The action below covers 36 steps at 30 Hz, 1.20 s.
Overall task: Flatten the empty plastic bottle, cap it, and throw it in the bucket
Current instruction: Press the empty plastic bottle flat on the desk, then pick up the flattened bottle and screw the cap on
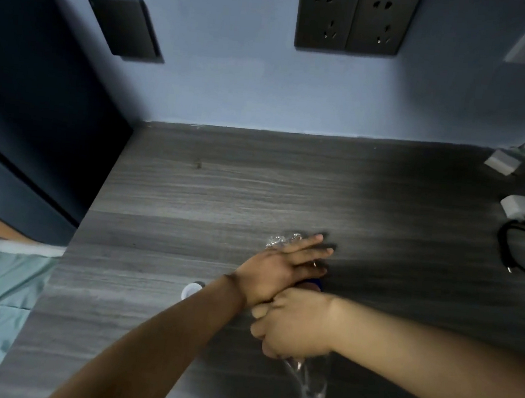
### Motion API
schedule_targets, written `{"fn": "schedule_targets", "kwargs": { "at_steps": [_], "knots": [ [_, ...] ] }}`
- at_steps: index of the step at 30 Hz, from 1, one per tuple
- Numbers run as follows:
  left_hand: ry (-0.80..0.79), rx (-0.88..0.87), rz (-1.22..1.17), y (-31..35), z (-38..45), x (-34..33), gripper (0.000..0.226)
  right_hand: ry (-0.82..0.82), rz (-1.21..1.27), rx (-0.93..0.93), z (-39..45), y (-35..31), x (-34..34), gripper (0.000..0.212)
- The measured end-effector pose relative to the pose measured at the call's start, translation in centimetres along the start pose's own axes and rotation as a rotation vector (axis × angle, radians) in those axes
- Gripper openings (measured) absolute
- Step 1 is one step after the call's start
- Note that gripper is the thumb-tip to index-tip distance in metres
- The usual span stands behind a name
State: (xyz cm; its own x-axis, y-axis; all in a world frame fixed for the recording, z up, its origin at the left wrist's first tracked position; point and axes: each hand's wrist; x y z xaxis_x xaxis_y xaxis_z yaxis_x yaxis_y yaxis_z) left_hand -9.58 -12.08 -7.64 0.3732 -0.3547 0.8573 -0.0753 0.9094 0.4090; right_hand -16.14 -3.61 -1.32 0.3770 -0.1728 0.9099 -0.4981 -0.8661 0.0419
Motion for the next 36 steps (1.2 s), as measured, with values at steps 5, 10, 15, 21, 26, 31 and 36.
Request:
{"fn": "schedule_targets", "kwargs": {
  "at_steps": [5,10,15,21,26,31,36],
  "knots": [
    [0.098,0.251,-0.115,0.2,0.1,0.7,0.038,0.077,0.022,-0.038,-0.9,0.2,-0.4,0.021],
    [0.166,0.249,-0.175,0.9,0.0,0.6,0.037,0.028,0.174,-0.128,-1.3,-0.3,-0.2,0.022],
    [0.312,0.331,-0.219,2.2,-1.2,1.5,0.030,0.076,0.377,-0.222,-2.2,-0.3,-0.5,0.020],
    [0.309,0.665,0.073,1.8,-8.2,4.1,0.034,0.235,0.753,-0.607,-4.2,-0.4,-2.6,0.012],
    [0.125,0.911,0.193,2.7,-12.6,4.7,0.064,0.340,0.988,-0.806,-5.3,-1.0,-3.8,0.009],
    [0.215,0.877,0.149,3.2,-12.6,4.8,0.030,0.430,1.009,-0.906,-5.2,-1.5,-3.6,0.010],
    [0.320,0.881,-0.037,5.0,-11.4,5.1,0.016,0.492,0.957,-0.969,-5.0,-1.9,-3.2,0.010]
  ]
}}
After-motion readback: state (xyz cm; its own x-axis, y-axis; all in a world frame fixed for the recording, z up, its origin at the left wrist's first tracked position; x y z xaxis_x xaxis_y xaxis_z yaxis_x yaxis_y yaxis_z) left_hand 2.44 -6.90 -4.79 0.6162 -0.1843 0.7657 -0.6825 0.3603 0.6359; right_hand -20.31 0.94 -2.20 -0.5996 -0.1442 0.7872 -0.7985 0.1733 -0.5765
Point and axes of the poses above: each hand's wrist, its own z-axis towards the middle knuckle, its own x-axis out of the back of the hand, y = z × x, and after that the axes turned 12 degrees about y, right-handed
